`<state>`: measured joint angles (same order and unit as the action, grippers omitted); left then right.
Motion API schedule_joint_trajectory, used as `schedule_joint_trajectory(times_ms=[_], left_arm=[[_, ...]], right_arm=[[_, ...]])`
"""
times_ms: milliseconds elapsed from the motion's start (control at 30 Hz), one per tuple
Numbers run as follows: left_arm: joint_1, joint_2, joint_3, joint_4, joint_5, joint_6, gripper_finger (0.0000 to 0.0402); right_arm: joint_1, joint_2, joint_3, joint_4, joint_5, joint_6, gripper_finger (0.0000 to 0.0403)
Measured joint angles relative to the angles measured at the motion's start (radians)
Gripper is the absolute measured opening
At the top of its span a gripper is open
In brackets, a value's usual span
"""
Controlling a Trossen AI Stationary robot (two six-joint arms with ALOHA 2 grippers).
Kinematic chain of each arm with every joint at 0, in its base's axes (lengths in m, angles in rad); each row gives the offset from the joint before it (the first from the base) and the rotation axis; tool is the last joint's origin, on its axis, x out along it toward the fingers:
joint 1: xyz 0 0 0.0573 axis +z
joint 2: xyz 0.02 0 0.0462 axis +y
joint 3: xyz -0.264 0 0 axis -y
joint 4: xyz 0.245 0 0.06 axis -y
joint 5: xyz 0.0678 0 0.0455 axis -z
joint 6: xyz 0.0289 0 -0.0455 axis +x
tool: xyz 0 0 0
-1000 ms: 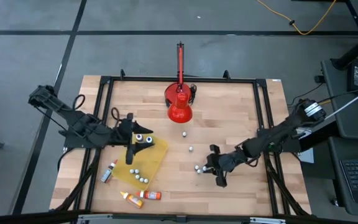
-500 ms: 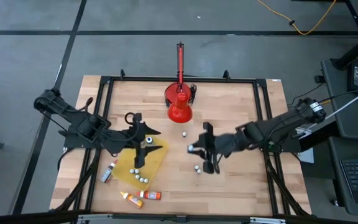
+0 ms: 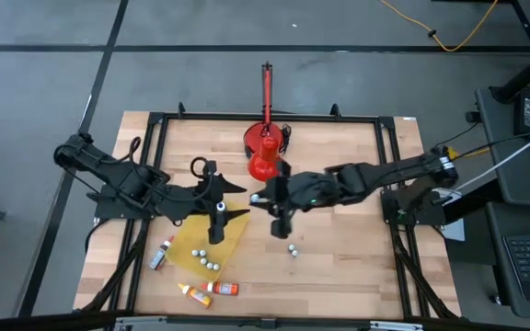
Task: Pick & Place food coloring
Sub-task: Put the right small blue food coloring bottle into the yellow bin
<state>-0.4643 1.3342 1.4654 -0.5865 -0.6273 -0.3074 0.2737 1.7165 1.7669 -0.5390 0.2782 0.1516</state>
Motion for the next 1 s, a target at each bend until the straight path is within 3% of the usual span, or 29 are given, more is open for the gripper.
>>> schedule_joint_trajectory(times_ms=[300, 633, 1000], left_arm=[[0.002, 0.0, 0.0, -0.003, 0.028, -0.031, 0.023], [0.001, -0.001, 0.0, -0.041, 0.027, -0.075, 0.0226], [0.002, -0.002, 0.0, -0.044, 0.058, -0.09, 0.0117]], right_arm=[[-0.005, 0.147, 0.198, -0.072, -0.037, -0.06, 0.0075], [-0.005, 0.15, 0.21, -0.098, -0.036, -0.06, 0.0077], [-0.005, 0.15, 0.21, -0.102, -0.037, -0.082, 0.0076]])
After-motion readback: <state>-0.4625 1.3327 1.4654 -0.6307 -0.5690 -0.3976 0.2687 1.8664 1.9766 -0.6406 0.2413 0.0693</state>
